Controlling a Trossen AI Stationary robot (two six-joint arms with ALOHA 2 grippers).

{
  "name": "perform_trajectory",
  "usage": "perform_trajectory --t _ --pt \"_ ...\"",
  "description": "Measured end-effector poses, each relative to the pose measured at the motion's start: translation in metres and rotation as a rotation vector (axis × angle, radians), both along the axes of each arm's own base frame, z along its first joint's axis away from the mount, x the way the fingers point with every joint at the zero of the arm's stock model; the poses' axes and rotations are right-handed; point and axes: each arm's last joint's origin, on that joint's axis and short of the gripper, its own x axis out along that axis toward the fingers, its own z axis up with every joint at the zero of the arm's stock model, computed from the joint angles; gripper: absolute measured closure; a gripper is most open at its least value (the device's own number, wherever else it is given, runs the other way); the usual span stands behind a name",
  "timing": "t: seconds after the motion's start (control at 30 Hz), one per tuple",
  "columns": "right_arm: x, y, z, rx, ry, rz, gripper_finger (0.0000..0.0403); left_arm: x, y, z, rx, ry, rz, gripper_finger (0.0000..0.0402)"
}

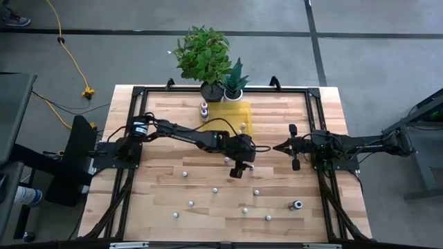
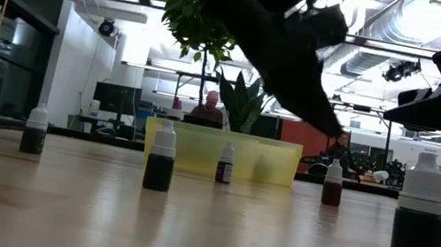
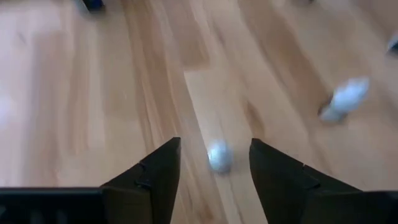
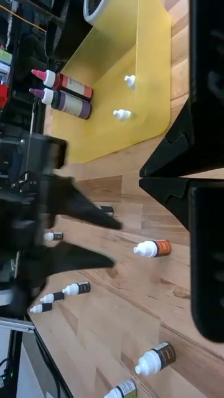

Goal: Pick & Place food coloring
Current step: Put the small orange food coloring bottle into the yellow bin

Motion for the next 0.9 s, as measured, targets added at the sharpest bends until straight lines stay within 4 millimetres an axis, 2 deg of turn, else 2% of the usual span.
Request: perform_trajectory --t 0.57,0.9 --pt "0.0 0.0 0.0 0.0 0.0 0.0 0.0402 0.009 -0.002 -0.031 -0.012 0.021 -0.021 0.0218" --pt "0.0 0.0 0.0 0.0 -0.001 -0.001 0.0402 0.011 -0.002 -0.033 -0.029 0.01 -0.006 0.0218"
